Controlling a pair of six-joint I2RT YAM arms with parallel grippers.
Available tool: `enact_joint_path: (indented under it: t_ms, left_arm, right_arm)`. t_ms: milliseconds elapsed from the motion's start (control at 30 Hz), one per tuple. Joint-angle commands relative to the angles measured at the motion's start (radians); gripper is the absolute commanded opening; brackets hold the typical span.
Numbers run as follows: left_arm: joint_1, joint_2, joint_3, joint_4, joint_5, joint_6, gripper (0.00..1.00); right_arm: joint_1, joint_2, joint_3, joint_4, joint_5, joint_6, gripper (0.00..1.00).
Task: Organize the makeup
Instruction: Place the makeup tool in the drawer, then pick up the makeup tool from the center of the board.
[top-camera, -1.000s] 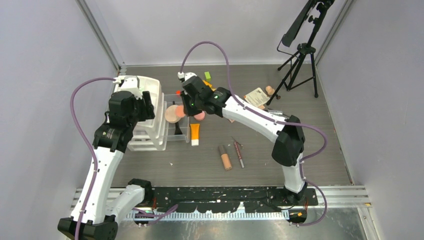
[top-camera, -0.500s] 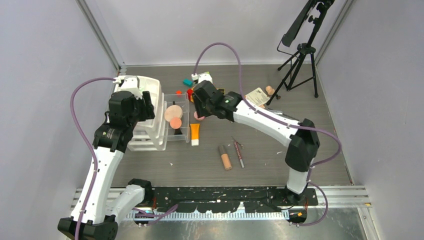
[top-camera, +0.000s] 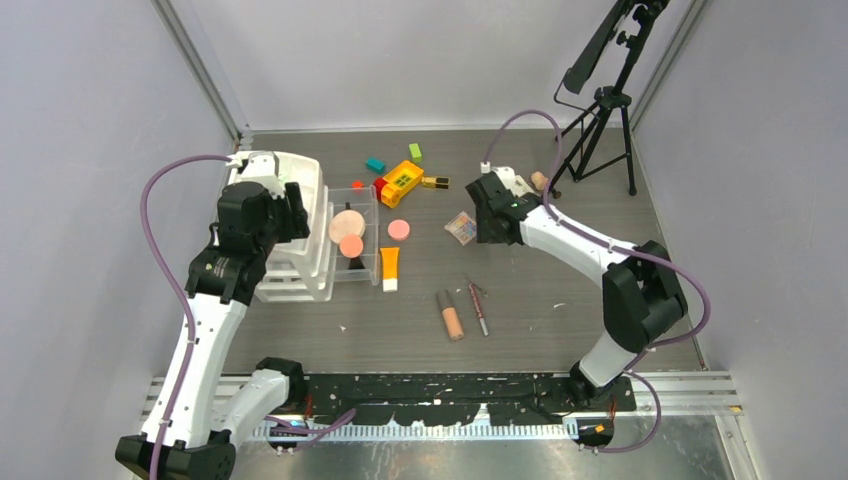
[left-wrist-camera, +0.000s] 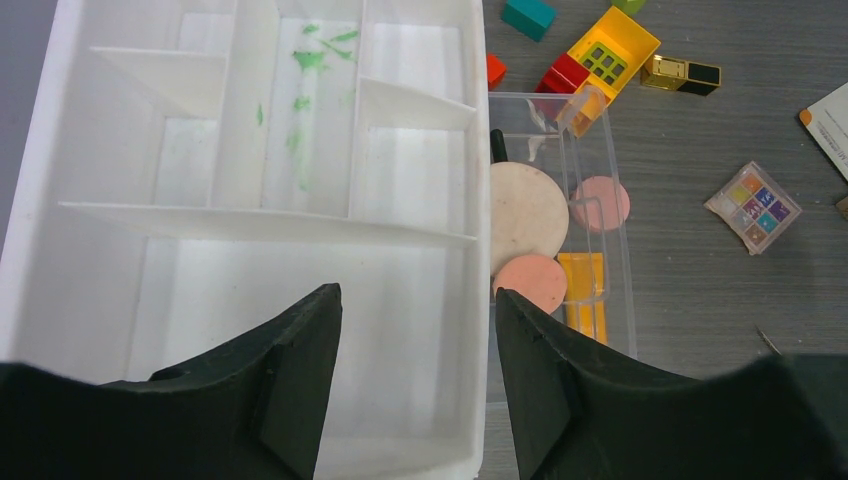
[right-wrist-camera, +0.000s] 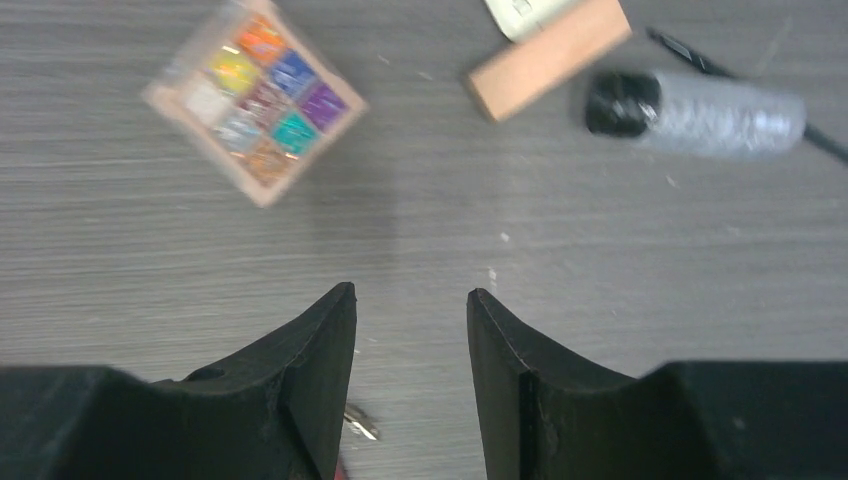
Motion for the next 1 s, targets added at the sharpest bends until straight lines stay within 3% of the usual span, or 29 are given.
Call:
enact_joint_path:
  t_ms: [0,400,667,800,967]
  left_arm:
    - [0.005,-0.012,-0.001,0.04,-0.006,0.008,0.6]
    - [0.003,-0.008,-0.001,0.041,0.004,0.005,0.6]
    - [-0.001,-0.011,-0.001,0.041,0.006,0.004,0.6]
    - [-0.006,-0.009,-0.002,0.041,0.008,0.004,0.6]
    - [-0.006,-0.01,-0.001,0.041,0.005,0.005,0.6]
  right_arm:
    - [-0.087,-0.122,-0.092,0.077,0.008,0.092,0.5]
    - [-0.352,-0.3,-0.271,0.233,0.072,0.248,0.51]
    - [-0.491,-0.211,-0.256,0.372,0.087,0.276,0.5]
    - [-0.52,-0.147,-0.23,0.416,-0.015,0.221,0.47]
    - [-0.489,-0.108,-0.27,0.558,-0.272,0.151,0.47]
